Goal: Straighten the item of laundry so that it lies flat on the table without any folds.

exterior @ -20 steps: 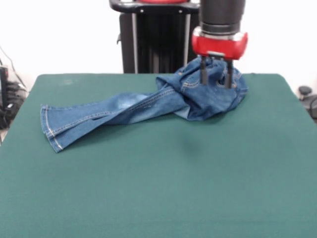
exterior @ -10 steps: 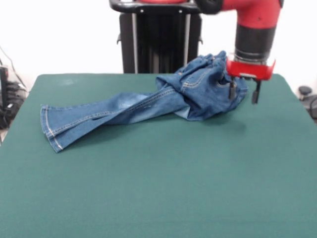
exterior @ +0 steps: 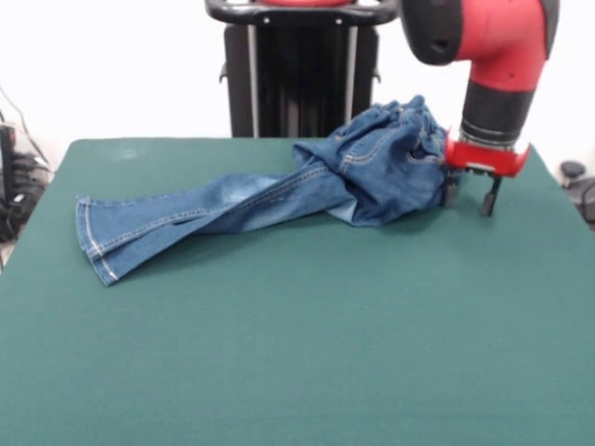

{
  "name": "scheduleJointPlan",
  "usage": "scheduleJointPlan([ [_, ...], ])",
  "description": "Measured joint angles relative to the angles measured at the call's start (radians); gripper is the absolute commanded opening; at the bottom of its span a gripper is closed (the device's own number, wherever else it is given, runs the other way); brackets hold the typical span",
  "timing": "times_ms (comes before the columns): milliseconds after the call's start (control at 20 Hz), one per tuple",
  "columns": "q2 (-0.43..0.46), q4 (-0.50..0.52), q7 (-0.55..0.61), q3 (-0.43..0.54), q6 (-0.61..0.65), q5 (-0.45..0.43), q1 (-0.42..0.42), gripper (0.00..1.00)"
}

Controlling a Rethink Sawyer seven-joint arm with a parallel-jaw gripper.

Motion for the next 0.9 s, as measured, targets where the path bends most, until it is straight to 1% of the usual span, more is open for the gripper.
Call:
scheduleJointPlan([
  [200,0.015,-0.015,0.000,-0.062,0.001,0.068,0.066,1.00],
  [300,0.017,-0.014,0.000,-0.075,0.001,0.088,0.078,1.00],
  [550,0.014,-0.002,0.000,-0.078,0.000,0.135,0.065,1.00],
  [900,0.018,0.000,0.000,-0.083,-0.003,0.164,0.057,1.00],
])
